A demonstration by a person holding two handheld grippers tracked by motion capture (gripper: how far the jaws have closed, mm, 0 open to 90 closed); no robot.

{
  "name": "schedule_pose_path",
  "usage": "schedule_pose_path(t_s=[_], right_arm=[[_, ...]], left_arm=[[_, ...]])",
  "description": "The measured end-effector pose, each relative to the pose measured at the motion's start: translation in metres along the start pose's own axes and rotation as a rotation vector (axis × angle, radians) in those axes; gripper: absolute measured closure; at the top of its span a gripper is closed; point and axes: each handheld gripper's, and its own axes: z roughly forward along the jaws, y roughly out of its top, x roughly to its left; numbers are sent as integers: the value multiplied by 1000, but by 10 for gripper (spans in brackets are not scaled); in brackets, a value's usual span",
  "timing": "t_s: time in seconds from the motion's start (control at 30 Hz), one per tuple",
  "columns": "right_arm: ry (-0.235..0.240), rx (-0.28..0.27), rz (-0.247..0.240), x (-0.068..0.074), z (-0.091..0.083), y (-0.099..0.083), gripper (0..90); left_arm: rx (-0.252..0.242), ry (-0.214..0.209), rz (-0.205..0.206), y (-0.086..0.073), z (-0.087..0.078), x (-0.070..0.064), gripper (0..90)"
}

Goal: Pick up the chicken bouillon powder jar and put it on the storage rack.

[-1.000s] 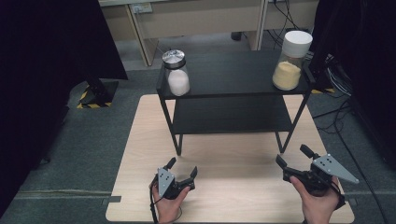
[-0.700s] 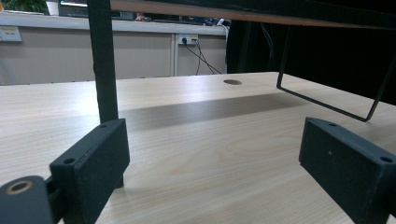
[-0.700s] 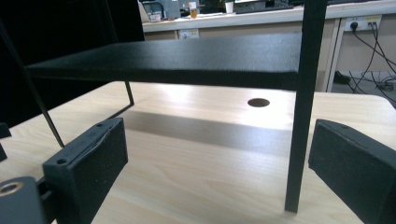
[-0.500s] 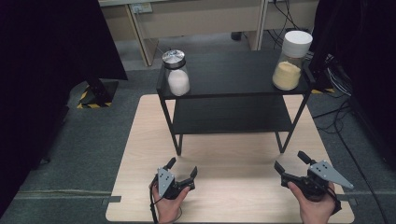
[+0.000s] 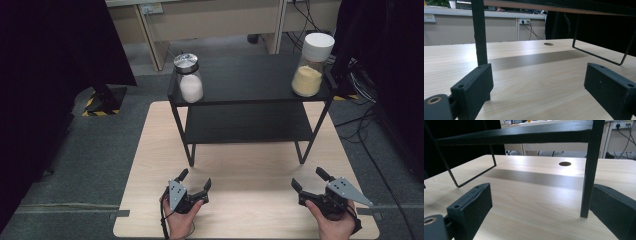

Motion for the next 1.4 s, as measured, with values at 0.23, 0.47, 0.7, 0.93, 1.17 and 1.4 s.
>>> schedule_pose_path(t_s=[0.23,0.47,0.7,0.93,1.17,1.4], right_arm=[[-4,15,-8,0,-1,-7,48],[-7,25,-3,0,-2,-16,48],[-9,31,4,-1,-4,-22,48],[-12,44,-7,-1,-3,-25,48],[-18,64,-21,0,-2,-26,47],[-21,75,-27,0,0,-28,47]], left_arm=[[0,0,0,0,0,0,80],[-1,1,1,0,0,0,80],[-1,1,4,0,0,-1,80],[1,-1,2,0,0,0,80],[3,-3,1,1,0,0,80],[4,-4,-3,1,0,1,80]])
